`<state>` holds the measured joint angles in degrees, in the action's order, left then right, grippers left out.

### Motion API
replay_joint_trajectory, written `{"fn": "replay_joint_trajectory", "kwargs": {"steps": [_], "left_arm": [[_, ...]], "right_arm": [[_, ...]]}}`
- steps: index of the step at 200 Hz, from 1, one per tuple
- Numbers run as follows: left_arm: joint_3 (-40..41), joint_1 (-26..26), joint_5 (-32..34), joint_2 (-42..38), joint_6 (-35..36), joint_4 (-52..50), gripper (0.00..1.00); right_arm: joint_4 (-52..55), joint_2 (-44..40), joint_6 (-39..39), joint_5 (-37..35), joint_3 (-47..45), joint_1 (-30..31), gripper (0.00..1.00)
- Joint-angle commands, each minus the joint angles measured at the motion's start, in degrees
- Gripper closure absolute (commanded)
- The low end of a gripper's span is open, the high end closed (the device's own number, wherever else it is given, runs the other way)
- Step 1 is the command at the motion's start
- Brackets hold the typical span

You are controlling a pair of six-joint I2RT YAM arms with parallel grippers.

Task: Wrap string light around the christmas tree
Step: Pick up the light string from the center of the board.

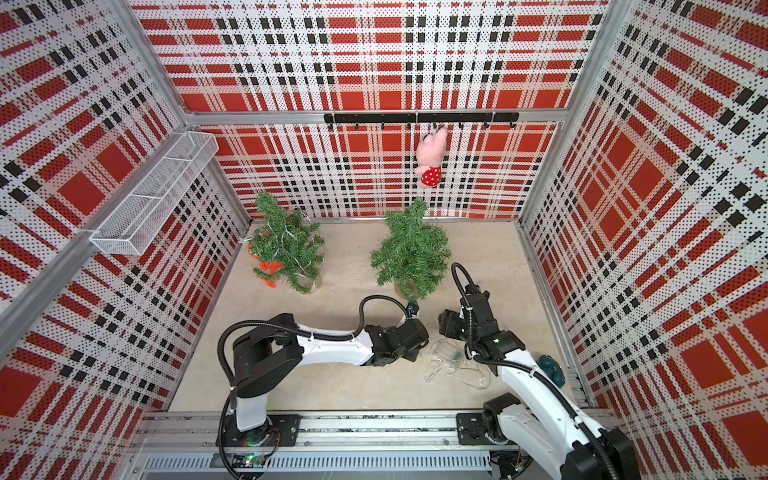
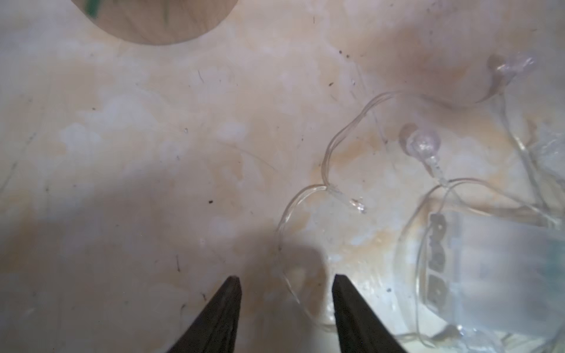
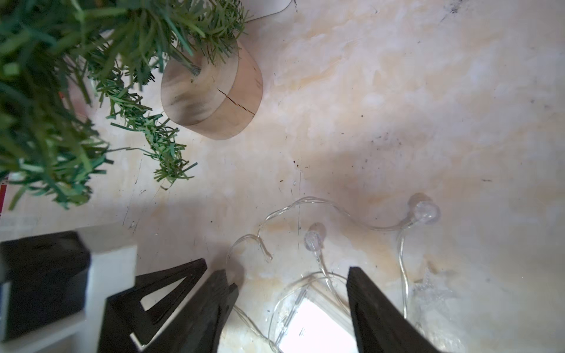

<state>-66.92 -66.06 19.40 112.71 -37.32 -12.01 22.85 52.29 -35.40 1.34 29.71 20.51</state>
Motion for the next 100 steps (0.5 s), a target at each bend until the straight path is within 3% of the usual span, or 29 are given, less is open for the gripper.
{"fn": "replay_joint_trajectory", "kwargs": {"steps": [1,62,100], "left_arm": [[-2.78,0.94,-1.77,1.17,-0.56,1.89,0.49],[-2.62,-0.72,-1.54,5.12,-1.39,-5.37,0.77],[-2.27,0.86,1.20,5.78,-0.29,-10.26,0.96]], "right_arm": [[-0.62,0.09,-0.51,-0.73,-0.93,0.32,0.34],[-0.84,-0.32,-0.81,-1.78,-0.49,0.33,0.34],[-0.57,0.51,-0.08,-1.26,0.91,0.32,0.34]]}}
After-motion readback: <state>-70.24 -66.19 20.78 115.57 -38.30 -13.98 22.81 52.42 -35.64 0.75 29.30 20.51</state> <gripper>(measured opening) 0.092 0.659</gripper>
